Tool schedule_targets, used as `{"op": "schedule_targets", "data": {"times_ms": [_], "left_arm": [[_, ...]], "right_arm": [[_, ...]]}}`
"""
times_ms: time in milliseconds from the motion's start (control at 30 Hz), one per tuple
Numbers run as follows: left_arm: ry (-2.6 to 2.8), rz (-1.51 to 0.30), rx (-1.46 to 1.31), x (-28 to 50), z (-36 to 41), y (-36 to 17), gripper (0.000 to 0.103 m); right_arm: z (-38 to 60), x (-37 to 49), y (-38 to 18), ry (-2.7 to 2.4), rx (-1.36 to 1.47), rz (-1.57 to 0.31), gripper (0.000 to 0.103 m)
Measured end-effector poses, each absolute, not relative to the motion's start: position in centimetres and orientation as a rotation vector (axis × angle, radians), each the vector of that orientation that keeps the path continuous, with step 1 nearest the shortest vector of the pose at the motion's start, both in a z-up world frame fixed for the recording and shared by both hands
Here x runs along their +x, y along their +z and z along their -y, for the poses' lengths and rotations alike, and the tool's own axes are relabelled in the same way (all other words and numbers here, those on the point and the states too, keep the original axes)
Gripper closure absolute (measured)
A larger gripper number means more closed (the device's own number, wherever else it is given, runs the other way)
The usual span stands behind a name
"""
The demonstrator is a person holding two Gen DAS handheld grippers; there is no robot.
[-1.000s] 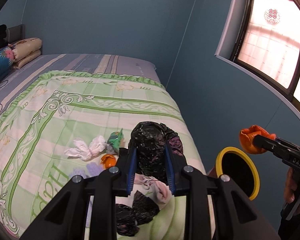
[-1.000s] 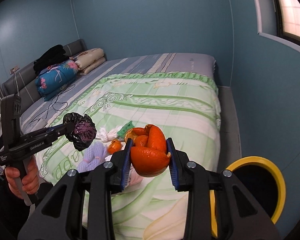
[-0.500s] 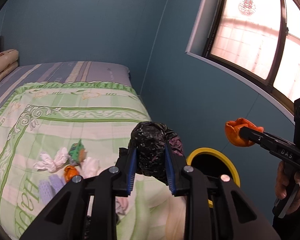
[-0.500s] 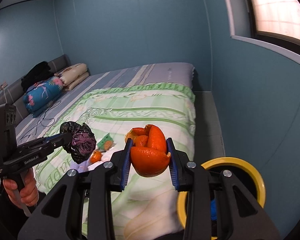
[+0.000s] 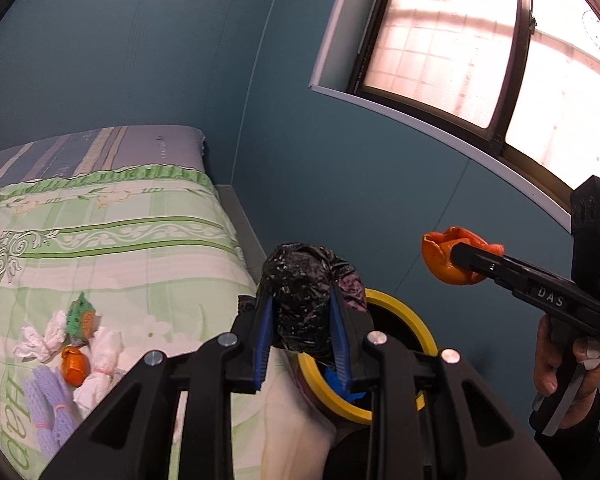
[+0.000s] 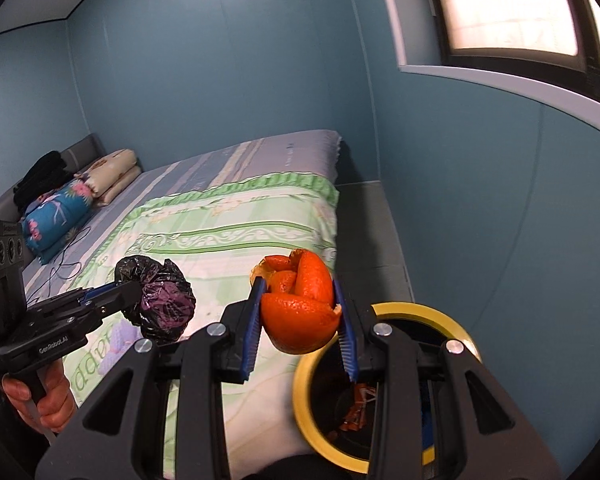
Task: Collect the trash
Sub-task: 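Carry the black bag and orange peel over the yellow bin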
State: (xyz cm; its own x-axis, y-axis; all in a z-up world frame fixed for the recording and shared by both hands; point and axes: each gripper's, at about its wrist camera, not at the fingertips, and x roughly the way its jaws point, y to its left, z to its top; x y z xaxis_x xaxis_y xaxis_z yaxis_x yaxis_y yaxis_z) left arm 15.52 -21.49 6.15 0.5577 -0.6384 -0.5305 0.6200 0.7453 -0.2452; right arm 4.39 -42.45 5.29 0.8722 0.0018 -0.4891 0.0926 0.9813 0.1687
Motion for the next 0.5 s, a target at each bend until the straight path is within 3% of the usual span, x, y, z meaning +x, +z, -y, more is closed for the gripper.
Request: {"op": "schedule_targets", "data": {"times_ms": [500], "left_arm": [[-0.842,-0.726,-0.028,16.0,28.8,1.9,0.078]], "right_arm": [[47.4,4.2,2.5,-0.155,0.248,-0.540,0.071]]}}
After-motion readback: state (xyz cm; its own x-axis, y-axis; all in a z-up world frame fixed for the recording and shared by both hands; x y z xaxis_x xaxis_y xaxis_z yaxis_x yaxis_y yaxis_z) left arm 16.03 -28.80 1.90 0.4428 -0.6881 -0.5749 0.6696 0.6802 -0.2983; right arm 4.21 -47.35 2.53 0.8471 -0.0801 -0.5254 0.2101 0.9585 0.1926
